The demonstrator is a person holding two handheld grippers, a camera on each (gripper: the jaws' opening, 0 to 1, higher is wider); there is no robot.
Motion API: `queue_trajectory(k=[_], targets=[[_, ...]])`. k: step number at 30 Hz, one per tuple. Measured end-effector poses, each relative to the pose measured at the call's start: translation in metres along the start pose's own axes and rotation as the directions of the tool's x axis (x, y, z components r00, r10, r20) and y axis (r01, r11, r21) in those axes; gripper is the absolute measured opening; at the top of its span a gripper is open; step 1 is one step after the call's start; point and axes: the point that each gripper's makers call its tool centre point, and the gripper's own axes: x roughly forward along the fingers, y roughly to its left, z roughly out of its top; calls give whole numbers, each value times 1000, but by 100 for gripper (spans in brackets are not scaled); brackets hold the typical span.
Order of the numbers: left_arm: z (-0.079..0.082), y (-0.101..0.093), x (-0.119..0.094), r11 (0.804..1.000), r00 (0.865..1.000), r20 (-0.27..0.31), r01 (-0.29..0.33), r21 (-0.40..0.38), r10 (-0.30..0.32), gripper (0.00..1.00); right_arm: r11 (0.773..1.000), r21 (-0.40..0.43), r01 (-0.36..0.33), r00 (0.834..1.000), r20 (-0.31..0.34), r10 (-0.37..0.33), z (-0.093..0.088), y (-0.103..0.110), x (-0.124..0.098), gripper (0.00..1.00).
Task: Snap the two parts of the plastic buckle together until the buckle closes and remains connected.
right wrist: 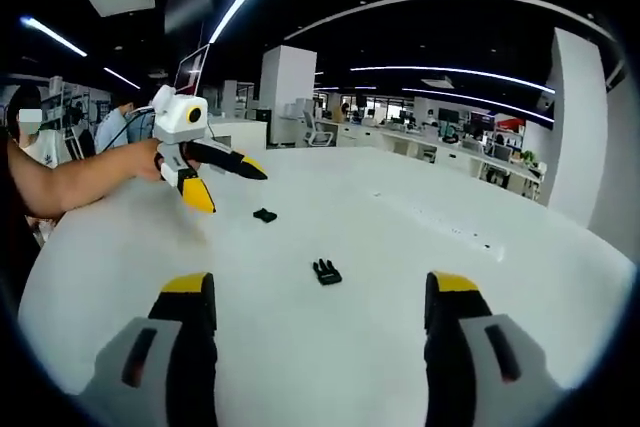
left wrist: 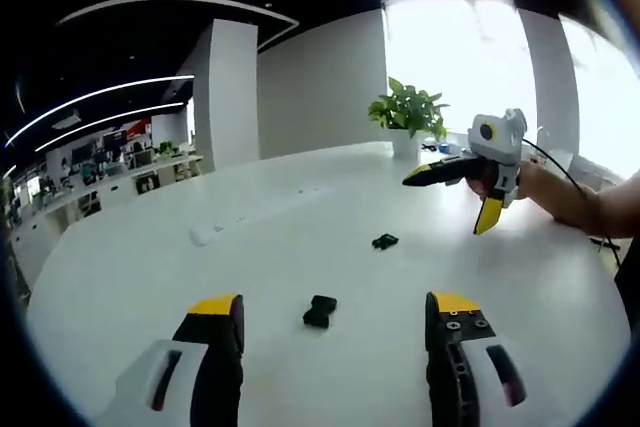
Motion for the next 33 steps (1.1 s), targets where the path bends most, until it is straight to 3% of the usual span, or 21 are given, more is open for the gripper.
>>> queue_trajectory(k=[3, 10, 21, 23, 26, 33], targets=[[1, 9, 6, 1000, 1000, -1, 15, -16, -15, 76, 1000, 4, -12, 1000, 2, 12, 3, 4, 5, 85], [-1, 15, 11, 1000, 1000, -13, 13, 27, -12, 72, 998, -28, -50, 998, 26, 51, 10, 11, 10, 82], [2, 18, 5, 999, 1000, 3, 9, -34, -8, 70, 998, -12, -64, 997, 30, 65, 5, 12, 9, 80], [1, 14, 5, 1000, 1000, 2, 7, -24, -7, 70, 998, -17, -61, 998, 27, 61, 4, 12, 8, 80], [-3, 30, 5, 999, 1000, -26, -5, 34, 6, 61, 998, -14, -61, 998, 27, 61, 3, 11, 8, 80], [-2, 7, 4, 1000, 1000, -3, 4, 4, -4, 61, 997, -25, -71, 997, 28, 71, 2, 11, 15, 78]])
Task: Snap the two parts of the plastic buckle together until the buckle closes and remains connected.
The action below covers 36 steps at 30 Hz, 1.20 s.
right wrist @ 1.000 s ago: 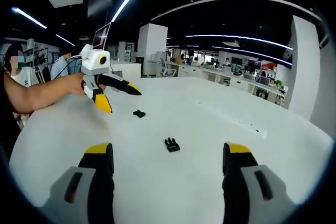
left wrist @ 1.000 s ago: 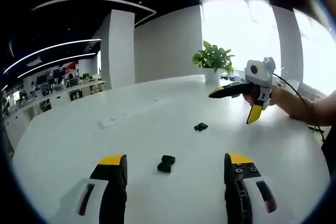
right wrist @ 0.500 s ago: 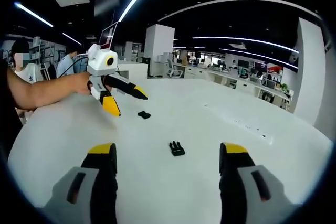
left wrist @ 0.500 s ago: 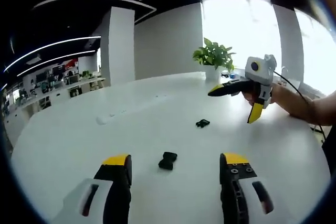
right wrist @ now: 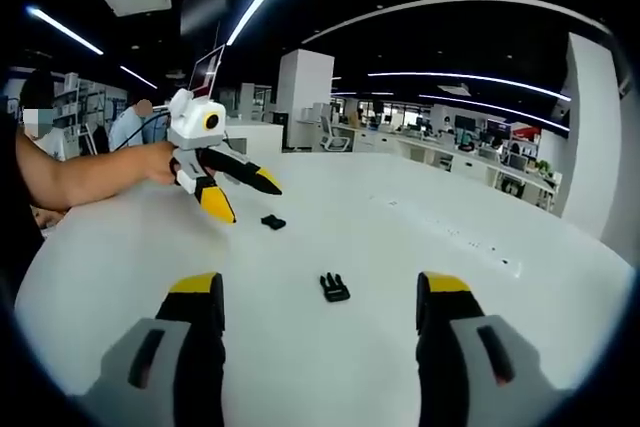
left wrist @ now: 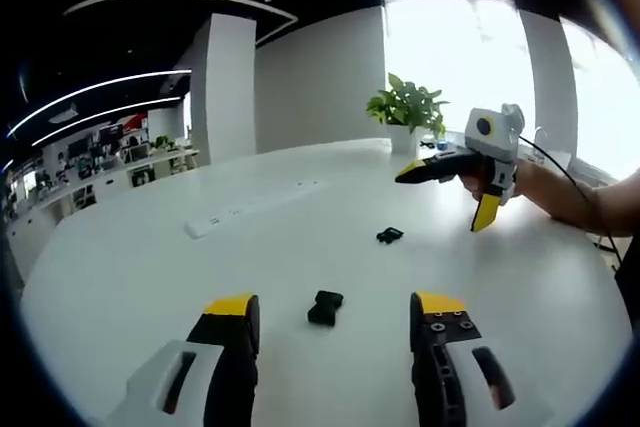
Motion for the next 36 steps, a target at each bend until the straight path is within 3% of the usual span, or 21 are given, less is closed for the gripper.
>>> queue_trajectory(k=[21, 32, 36], targets=[[-2, -2, 8, 999, 999, -19, 33, 15, -33, 59, 1000, -5, -20, 1000, -12, 20, -7, -6, 7, 77], [0, 18, 9, 998, 999, 8, 36, -50, -35, 61, 999, 20, -44, 999, -3, 44, 3, -22, 35, 76], [5, 21, 6, 999, 999, 16, 39, -25, -39, 61, 998, 8, -66, 998, 3, 66, 8, -21, 45, 76]])
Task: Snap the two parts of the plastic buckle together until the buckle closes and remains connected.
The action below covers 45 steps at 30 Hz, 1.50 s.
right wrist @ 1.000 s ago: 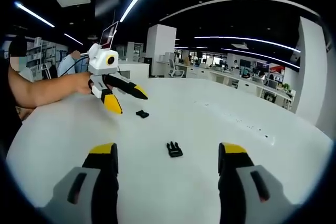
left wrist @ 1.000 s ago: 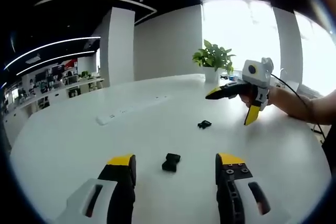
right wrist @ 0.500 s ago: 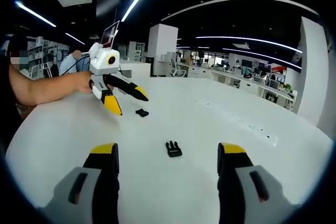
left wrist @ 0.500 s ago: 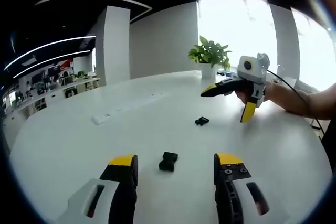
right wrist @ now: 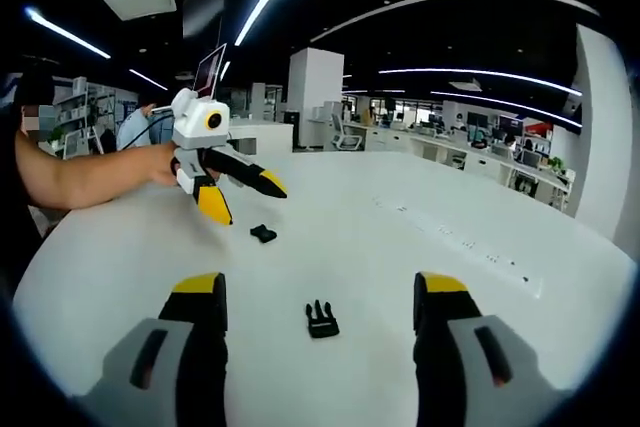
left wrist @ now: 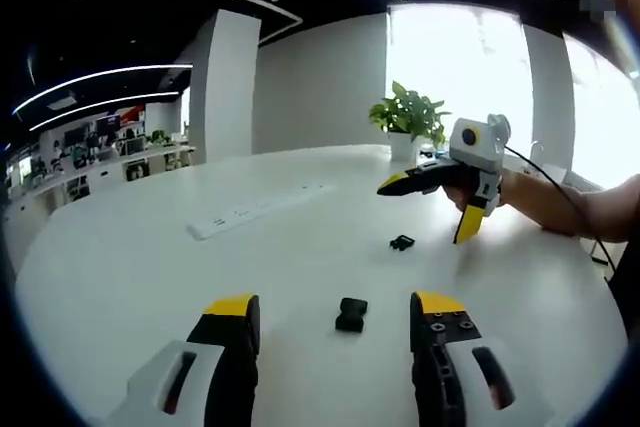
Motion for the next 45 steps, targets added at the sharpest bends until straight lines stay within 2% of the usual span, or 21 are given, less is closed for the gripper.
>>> queue_trajectory(k=[4, 7, 12, 18, 20, 23, 25, 29, 35, 37, 40, 45], targets=[[4, 4, 4, 999, 1000, 8, 11, 35, -11, 60, 1000, 1, -30, 1000, -6, 30, -3, 6, 4, 76], [12, 11, 13, 999, 999, 24, 29, 21, -29, 60, 999, -4, -40, 999, -13, 40, -4, 8, 4, 76], [18, 13, 27, 999, 999, 7, 50, 9, -50, 63, 1000, -5, -23, 1000, -20, 23, -5, -4, 7, 76], [13, 10, 25, 996, 997, -24, 77, 53, -76, 62, 999, -6, -34, 999, -9, 34, 0, -18, 17, 76], [11, 12, 28, 991, 995, -43, 97, 91, -93, 61, 999, -20, -49, 999, -15, 48, 1, -18, 22, 76], [13, 18, 33, 990, 994, -49, 104, 95, -99, 60, 997, -34, -65, 998, -10, 65, 7, -19, 27, 76], [10, 17, 35, 990, 992, -50, 116, 86, -112, 59, 996, -22, -81, 997, 1, 81, 5, -14, 24, 76], [0, 9, 30, 985, 987, -72, 149, 89, -143, 59, 995, -13, -103, 995, -19, 102, -8, -6, 15, 75], [-12, 5, 20, 987, 987, -82, 146, 65, -141, 53, 996, 11, -94, 996, 1, 94, -9, -1, -1, 73], [-11, 2, 16, 989, 988, -74, 139, 57, -135, 53, 996, 32, -81, 996, 24, 81, -3, -1, -4, 73], [-11, -2, 12, 989, 990, -71, 128, 78, -122, 53, 997, 16, -77, 997, 24, 77, 0, 2, -5, 70], [4, -8, 8, 987, 993, -26, 119, 107, -117, 51, 996, 17, -88, 996, 28, 87, 2, 6, -5, 69]])
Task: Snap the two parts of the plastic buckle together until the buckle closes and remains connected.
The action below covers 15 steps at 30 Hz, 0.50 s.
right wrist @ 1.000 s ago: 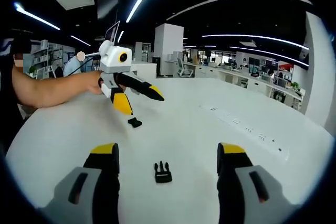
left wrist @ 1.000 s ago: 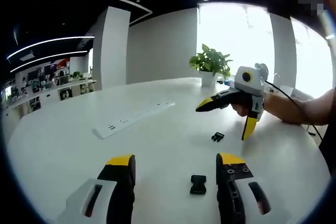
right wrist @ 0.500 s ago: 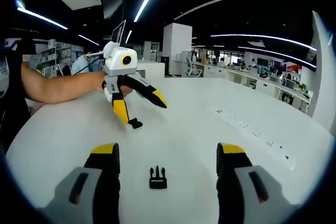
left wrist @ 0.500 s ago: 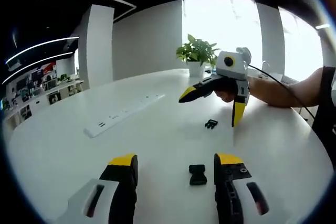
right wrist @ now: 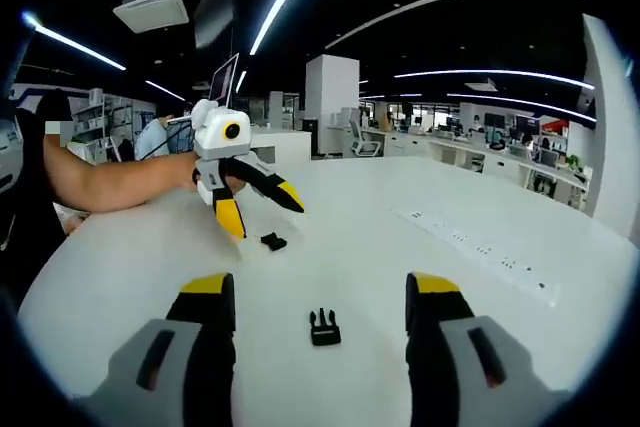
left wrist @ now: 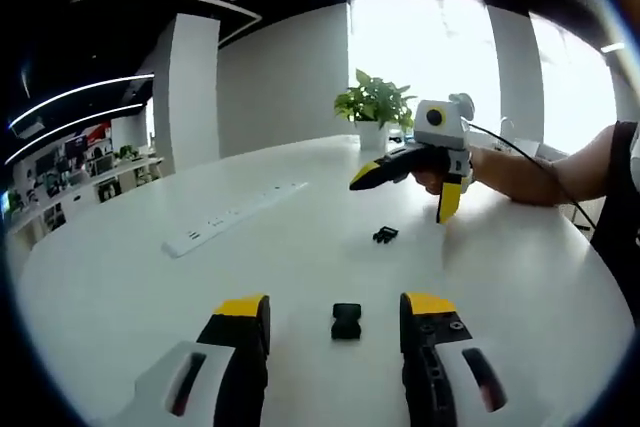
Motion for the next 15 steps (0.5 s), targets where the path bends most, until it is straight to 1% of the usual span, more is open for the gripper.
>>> queue_trajectory(k=[2, 3, 4, 7, 11, 15], targets=[[-1, -1, 1, 1000, 1000, 1, 2, 11, -2, 48, 1000, -22, 4, 1000, -5, -4, -1, -1, 0, 69], [-3, 0, 1, 1000, 1000, -1, 5, 12, -5, 48, 998, -65, -4, 1000, -19, 3, -2, 0, -1, 69], [-4, 1, 1, 1000, 1000, -5, 7, 10, -6, 48, 997, -80, -11, 1000, -25, 10, -2, 2, -1, 69], [-10, 5, 1, 1000, 1000, -15, 2, 2, -2, 48, 998, -68, -16, 1000, -22, 14, -3, 0, -1, 69], [-10, 6, 1, 1000, 1000, -15, 3, -8, -3, 48, 999, -46, -6, 1000, -22, 5, -6, -4, 0, 68], [-9, 9, 1, 1000, 1000, -16, -27, 10, 27, 49, 1000, -31, 1, 1000, -26, -2, -11, -7, -1, 63]])
